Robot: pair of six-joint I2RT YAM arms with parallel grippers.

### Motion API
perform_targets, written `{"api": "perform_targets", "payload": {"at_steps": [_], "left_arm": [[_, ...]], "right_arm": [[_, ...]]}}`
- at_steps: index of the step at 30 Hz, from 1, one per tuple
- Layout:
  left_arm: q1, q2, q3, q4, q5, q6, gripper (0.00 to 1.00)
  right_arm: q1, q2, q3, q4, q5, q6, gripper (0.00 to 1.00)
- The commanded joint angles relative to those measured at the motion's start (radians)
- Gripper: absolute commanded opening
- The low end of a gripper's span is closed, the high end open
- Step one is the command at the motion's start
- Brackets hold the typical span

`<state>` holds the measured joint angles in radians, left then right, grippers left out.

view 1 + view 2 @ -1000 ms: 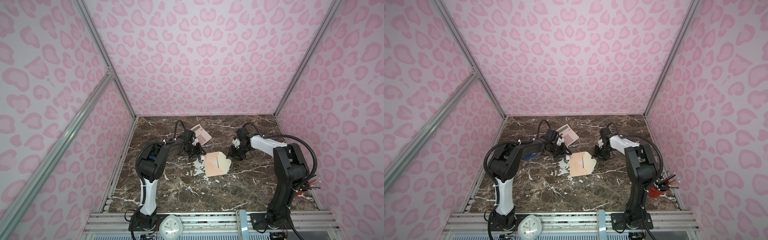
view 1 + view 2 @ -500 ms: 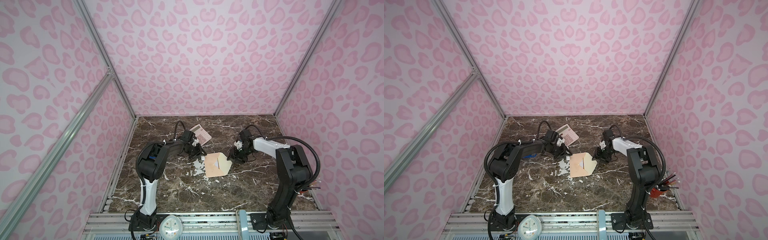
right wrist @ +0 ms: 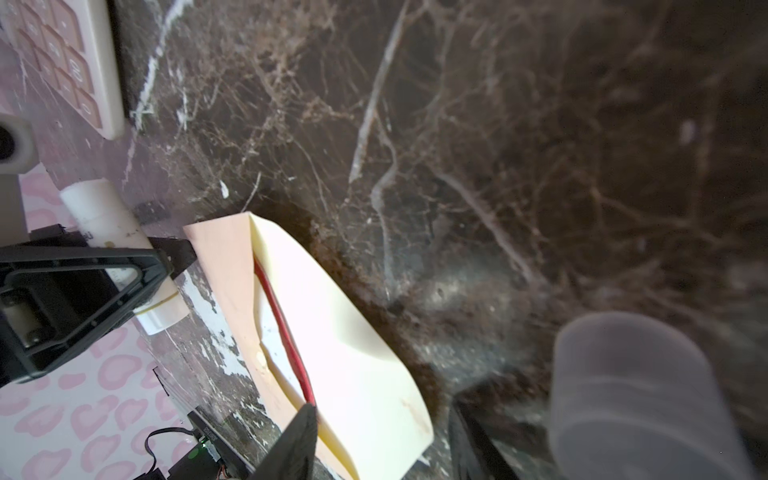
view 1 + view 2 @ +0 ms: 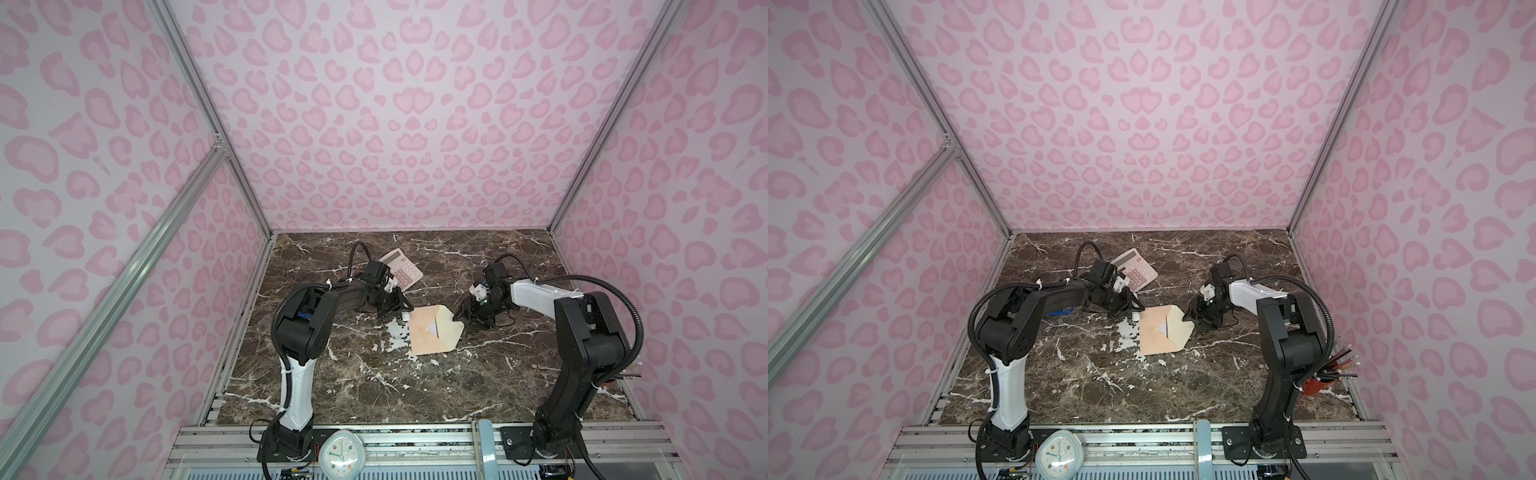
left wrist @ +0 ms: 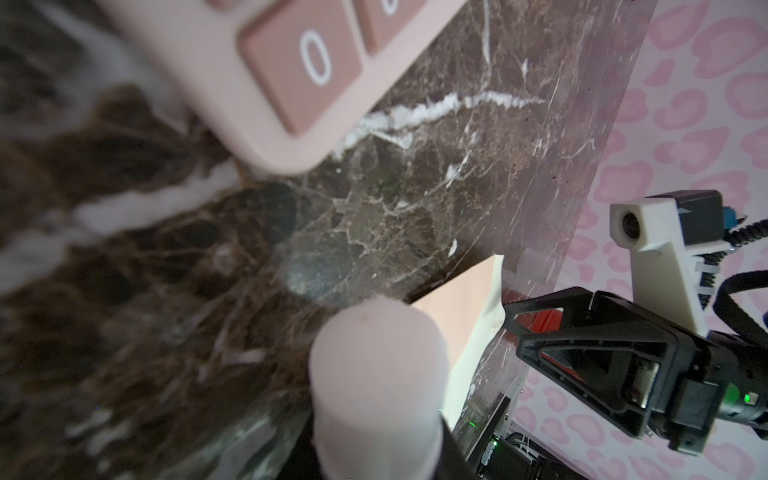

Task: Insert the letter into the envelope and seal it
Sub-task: 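Fold the flap over onto the envelope body with the right gripper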

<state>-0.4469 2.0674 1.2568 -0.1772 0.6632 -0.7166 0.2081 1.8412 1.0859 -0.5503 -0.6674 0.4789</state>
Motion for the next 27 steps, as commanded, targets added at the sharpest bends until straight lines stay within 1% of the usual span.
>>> {"api": "perform_targets", "payload": {"at_steps": [1, 12, 17, 23, 27], "left_arm": [[-0.002, -0.001, -0.011, -0.056, -0.031, 0.009, 0.04], [-0.001, 0.0, -0.016, -0.056, -0.034, 0.012, 0.04], [-0.001, 0.002, -0.014, -0.056, -0.034, 0.009, 0.04], [-0.002, 0.0, -0.016, -0.056, -0.034, 0.009, 0.04], [-0.002, -0.001, -0.017, -0.056, -0.036, 0.01, 0.04]], "right_arm": [[0.002, 0.014, -0.005, 0.032, -0.029, 0.012, 0.54], [0.02, -0.034, -0.006, 0.021, -0.123, 0.008, 0.46], [0.051, -0.044, -0.01, 0.013, -0.135, 0.016, 0.46], [0.095, -0.041, -0.001, 0.044, -0.149, 0.045, 0.47], [0.127, -0.039, 0.022, 0.045, -0.155, 0.054, 0.5]]}}
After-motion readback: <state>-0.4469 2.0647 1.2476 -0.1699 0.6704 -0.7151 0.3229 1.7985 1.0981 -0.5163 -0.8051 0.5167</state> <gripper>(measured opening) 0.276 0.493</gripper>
